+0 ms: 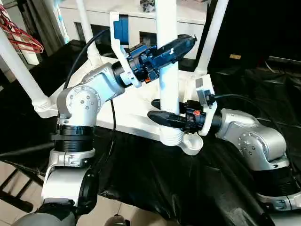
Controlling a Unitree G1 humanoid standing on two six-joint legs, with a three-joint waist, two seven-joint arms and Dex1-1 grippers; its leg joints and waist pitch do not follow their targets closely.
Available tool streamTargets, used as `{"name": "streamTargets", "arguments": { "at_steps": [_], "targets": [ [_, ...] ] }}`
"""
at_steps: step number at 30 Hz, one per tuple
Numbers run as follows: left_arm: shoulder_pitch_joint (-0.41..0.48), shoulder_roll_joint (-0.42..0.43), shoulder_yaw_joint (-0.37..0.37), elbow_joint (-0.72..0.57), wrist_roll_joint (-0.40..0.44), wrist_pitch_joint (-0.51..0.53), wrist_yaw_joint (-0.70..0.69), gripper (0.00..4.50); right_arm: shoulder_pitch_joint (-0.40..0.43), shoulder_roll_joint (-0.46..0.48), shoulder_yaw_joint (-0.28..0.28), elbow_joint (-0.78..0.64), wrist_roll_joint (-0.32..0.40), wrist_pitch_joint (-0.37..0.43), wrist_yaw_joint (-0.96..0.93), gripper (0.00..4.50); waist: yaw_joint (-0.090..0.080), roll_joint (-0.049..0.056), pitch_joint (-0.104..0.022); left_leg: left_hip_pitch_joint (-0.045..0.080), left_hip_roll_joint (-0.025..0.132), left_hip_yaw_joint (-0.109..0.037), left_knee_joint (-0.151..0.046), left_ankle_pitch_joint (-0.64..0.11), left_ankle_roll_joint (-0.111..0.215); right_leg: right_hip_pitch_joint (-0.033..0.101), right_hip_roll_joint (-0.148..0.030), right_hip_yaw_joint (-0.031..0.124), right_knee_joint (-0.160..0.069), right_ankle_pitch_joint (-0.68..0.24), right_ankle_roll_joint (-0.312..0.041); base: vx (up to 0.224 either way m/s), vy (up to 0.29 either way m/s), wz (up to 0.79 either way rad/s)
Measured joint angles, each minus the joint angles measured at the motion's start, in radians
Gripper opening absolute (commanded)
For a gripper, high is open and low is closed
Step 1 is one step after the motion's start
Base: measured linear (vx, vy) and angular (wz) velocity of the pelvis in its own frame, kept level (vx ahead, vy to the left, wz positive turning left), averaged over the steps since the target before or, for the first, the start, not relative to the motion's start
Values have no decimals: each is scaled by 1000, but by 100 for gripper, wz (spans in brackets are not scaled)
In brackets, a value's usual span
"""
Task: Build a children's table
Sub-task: Pick table leg
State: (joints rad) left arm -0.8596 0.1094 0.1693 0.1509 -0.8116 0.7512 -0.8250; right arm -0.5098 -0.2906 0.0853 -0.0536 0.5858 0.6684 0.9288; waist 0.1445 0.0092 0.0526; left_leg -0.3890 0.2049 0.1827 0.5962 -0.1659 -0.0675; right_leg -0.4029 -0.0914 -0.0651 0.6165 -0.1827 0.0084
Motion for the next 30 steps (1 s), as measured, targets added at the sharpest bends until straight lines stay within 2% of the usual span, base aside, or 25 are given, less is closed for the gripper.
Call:
{"name": "streamTargets", "arguments": {
  "at_steps": [3,7,11,13,16,18,21,22,24,26,30],
  "targets": [
    [12,-16,-2,-6,32,-58,49,292,0,26,-6,0,-8,-3,-54,191,-1,0,0,0,0,0,0,0,0,0,0,0,0,0,0,0,0,0],
    [54,-42,-50,-12,156,-149,157,295,0,65,-21,26,-39,-15,-141,191,-3,0,0,0,0,0,0,0,0,0,0,0,0,0,0,0,0,0],
    [62,-63,-71,-19,206,-190,222,295,-5,83,-33,33,-53,-17,-190,191,-3,0,0,0,0,0,0,0,0,0,0,0,0,0,1,0,0,0],
    [62,-63,-89,-20,232,-208,244,268,-14,84,-36,39,-62,-19,-203,191,-3,0,0,0,0,0,0,0,0,0,0,0,0,0,1,0,0,0],
    [55,-78,-92,-13,260,-237,282,258,-34,92,-36,59,-82,-26,-232,191,-3,0,0,0,0,0,0,0,0,0,0,0,0,0,1,0,0,0],
    [52,-85,-91,-12,262,-251,290,231,-40,93,-36,60,-90,-37,-242,191,-3,0,0,0,0,0,0,0,0,0,0,0,0,0,1,0,0,0],
    [50,-88,-93,-18,261,-256,291,214,-43,97,-33,60,-121,-63,-259,191,-3,0,0,0,0,0,0,0,0,0,0,0,0,0,1,0,0,0],
    [50,-87,-93,-20,260,-256,288,198,-43,93,-30,60,-126,-72,-258,226,-3,0,0,0,0,0,0,0,0,0,0,0,-1,0,1,0,0,0],
    [50,-87,-94,-23,259,-257,284,188,-43,91,-28,60,-126,-80,-255,261,-3,0,0,0,0,0,0,0,0,0,0,0,-1,0,1,0,0,0],
    [57,-78,-98,-23,258,-255,268,186,-46,92,-31,60,-123,-87,-251,263,-3,0,0,0,0,0,0,0,0,0,0,0,-1,0,1,0,0,0],
    [72,-62,-102,-18,256,-249,237,183,-62,69,-40,60,-110,-90,-214,311,-3,-1,0,0,0,0,0,0,0,0,0,0,0,0,1,0,0,0]
  ]
}}
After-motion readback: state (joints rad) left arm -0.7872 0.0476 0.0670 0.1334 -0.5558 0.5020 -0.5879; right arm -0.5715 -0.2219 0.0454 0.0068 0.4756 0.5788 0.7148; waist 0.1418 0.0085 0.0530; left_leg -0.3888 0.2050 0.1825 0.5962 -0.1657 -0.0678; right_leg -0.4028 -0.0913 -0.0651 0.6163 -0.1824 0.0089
